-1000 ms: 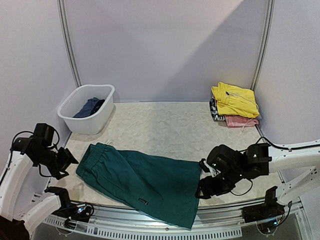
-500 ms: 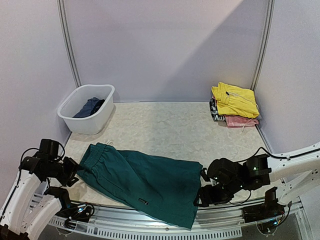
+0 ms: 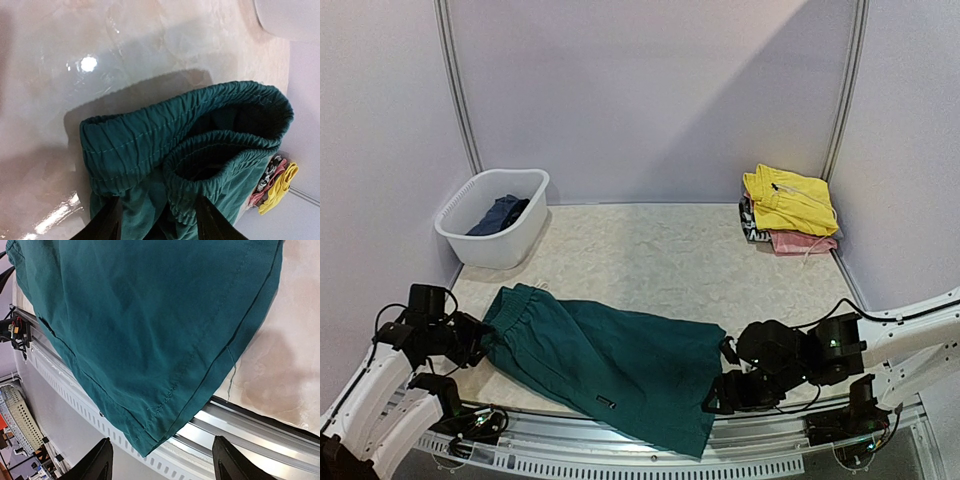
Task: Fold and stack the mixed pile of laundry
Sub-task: Pick up the rectangle-folded shorts from the center of the board.
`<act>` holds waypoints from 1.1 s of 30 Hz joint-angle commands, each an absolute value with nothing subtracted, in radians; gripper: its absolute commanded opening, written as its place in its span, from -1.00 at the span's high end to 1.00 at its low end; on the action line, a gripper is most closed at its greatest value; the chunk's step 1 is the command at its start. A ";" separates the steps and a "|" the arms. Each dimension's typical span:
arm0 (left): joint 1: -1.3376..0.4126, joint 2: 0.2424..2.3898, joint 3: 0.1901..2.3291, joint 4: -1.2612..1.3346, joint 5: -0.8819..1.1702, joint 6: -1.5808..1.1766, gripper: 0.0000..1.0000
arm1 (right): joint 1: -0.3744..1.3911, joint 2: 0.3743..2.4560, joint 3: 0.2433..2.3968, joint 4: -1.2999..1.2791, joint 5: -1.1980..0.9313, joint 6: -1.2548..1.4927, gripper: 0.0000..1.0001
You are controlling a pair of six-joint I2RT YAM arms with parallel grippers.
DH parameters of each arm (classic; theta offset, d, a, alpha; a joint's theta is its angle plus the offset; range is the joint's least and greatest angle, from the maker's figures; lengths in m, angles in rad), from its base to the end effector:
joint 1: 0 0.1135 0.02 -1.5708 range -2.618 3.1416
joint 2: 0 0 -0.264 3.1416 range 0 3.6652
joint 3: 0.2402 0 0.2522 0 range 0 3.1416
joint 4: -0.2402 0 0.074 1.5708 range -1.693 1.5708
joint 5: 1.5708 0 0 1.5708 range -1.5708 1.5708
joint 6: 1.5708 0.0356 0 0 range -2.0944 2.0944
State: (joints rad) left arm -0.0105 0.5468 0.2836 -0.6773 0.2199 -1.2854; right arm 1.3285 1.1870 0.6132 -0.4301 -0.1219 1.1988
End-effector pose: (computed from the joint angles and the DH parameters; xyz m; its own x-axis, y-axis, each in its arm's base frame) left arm 0.1106 -0.0089 0.1571 -0.3606 -0.9327 0.0032 -0.7360 0.2825 -0.6152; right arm 0.0481 0.2128 0.1835 -0.9858 -0.1348 -0.0996 -0.1674 0.8264 0.5376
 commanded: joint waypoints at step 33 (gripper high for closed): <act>-0.031 0.734 0.291 -0.365 0.200 -1.237 0.79 | 1.515 1.333 0.535 -0.095 -0.156 1.377 -0.12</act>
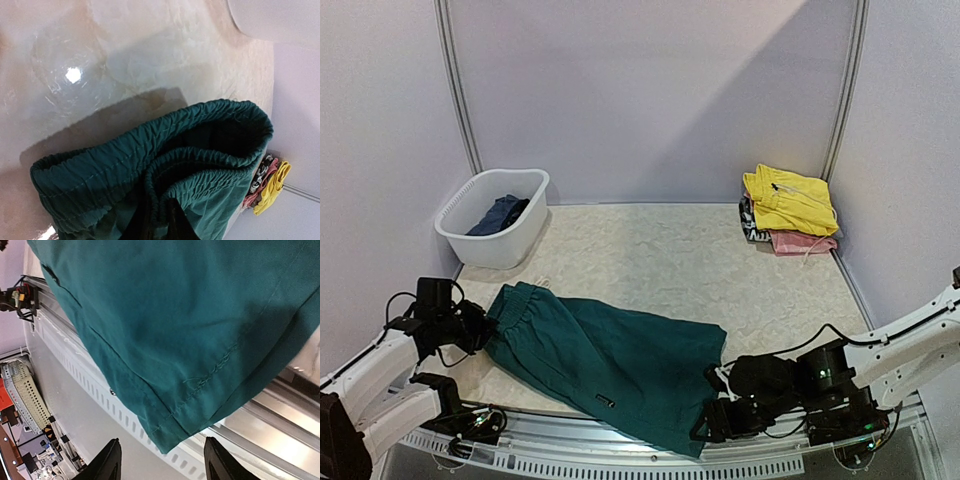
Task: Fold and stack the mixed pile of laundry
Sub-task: Pick up the rectangle-folded shorts from the center of the board.
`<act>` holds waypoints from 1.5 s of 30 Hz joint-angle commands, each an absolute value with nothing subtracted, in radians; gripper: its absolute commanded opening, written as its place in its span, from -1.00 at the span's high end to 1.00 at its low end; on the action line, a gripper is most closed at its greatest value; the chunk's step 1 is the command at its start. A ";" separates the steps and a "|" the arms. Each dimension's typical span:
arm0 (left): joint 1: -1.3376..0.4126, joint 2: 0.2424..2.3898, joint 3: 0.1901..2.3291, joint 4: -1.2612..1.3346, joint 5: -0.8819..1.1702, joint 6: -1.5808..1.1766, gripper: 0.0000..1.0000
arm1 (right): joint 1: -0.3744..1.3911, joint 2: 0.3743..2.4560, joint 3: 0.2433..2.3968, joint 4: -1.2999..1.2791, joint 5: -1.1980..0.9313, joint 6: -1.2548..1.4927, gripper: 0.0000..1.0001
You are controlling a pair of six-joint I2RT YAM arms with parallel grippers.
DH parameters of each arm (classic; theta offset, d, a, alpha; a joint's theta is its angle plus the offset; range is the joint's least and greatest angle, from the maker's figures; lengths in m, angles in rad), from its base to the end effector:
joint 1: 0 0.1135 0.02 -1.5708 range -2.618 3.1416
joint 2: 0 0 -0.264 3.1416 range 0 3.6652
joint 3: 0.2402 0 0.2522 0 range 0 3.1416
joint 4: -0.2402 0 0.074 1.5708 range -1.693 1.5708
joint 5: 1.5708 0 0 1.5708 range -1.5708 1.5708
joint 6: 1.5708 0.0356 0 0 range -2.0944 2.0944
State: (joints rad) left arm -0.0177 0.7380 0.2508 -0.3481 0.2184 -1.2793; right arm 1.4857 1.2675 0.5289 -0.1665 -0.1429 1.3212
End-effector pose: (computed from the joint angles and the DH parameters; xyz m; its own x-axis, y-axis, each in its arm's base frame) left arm 0.1420 -0.0102 0.1488 -0.3688 -0.9287 -0.0389 -0.6634 0.2924 -0.6888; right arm 0.0145 0.2297 0.1590 -0.9794 -0.1970 -0.0440 -0.1807 0.7585 0.6261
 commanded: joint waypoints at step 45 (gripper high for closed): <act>-0.038 0.580 0.506 -0.766 0.174 -1.141 1.00 | 1.485 1.196 0.750 -0.645 0.169 1.372 1.00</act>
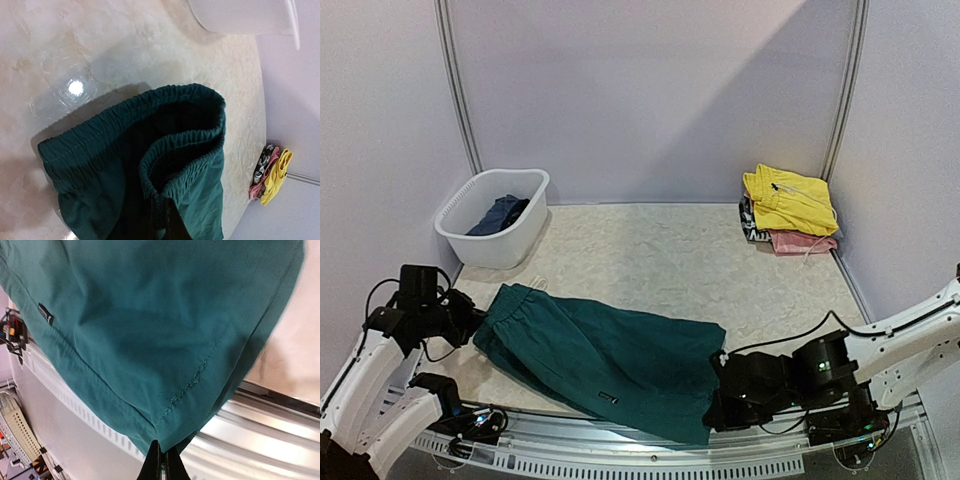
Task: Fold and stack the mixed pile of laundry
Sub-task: Pick up the rectangle-folded shorts from the center of the board, then flatten out the rectangle-folded shorts at the center of the board.
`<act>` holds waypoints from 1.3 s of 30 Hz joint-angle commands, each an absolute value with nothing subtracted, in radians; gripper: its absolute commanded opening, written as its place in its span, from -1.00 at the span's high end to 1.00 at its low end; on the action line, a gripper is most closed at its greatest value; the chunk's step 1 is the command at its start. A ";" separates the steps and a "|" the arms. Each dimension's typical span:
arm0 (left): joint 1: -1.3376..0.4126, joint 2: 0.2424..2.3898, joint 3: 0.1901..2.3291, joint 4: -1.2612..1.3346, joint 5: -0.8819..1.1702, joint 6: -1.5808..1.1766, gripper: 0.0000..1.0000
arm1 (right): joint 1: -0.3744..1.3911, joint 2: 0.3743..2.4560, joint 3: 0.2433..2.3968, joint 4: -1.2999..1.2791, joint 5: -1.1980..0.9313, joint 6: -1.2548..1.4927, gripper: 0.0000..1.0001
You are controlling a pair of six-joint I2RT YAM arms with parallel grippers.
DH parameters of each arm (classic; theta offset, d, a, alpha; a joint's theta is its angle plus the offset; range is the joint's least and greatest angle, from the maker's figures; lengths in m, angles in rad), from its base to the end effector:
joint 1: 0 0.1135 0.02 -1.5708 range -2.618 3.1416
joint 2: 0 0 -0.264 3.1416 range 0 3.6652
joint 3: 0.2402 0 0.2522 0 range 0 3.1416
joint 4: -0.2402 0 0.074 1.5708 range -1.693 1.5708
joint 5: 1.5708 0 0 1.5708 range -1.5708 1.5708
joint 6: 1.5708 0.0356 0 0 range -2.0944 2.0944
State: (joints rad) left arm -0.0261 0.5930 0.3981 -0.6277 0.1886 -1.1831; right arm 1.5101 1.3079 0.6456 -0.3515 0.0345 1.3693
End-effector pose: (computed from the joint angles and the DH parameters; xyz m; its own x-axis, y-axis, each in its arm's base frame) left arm 0.1269 -0.0100 0.1926 -0.4188 -0.8987 -0.1300 -0.6204 0.3877 -0.6818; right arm 0.0157 0.2389 0.1721 -0.9866 -0.0923 -0.1345 -0.1490 0.8459 0.5121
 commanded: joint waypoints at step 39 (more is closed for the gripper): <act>-0.078 0.902 1.695 -1.100 0.457 -1.189 1.00 | 1.154 1.169 2.226 -1.421 0.528 0.651 1.00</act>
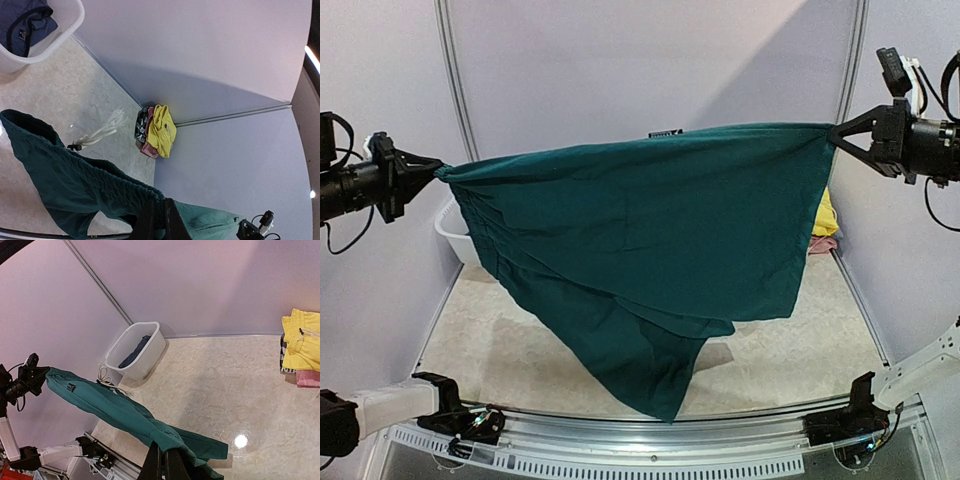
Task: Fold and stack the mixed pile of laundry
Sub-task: Flatten out the rectangle-folded shorts at the center of the board.
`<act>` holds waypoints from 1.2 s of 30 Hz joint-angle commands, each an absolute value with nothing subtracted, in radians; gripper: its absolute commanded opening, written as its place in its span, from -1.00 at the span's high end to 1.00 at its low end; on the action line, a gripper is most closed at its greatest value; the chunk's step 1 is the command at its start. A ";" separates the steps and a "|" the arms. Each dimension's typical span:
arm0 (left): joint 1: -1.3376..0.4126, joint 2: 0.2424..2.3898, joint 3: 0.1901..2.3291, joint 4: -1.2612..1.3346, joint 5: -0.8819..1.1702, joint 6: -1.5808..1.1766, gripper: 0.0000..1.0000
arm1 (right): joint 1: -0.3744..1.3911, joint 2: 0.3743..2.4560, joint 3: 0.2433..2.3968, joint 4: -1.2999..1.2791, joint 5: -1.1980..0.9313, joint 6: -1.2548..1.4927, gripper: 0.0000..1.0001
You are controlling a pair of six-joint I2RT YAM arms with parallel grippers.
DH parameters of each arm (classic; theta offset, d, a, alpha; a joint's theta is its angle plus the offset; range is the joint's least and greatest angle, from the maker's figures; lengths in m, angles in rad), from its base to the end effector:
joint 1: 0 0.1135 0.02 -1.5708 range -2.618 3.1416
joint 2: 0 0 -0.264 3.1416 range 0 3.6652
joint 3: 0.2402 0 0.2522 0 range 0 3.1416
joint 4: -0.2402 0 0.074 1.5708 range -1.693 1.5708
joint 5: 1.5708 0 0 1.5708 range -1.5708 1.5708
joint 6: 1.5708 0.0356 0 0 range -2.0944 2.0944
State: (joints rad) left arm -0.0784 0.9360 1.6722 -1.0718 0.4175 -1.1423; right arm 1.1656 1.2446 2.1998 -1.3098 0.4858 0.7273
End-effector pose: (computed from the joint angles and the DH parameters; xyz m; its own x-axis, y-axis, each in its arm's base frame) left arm 0.1038 -0.0226 0.4999 -0.5487 -0.7909 -0.2709 -0.1103 0.3897 -0.9143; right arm 0.0653 0.1100 0.5616 -0.5278 0.2610 -0.8083 -0.3871 0.7731 0.5024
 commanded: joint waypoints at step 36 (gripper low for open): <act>-0.117 1.206 0.907 -0.326 0.031 -1.645 0.91 | 0.434 1.947 2.068 -0.814 0.430 0.546 1.00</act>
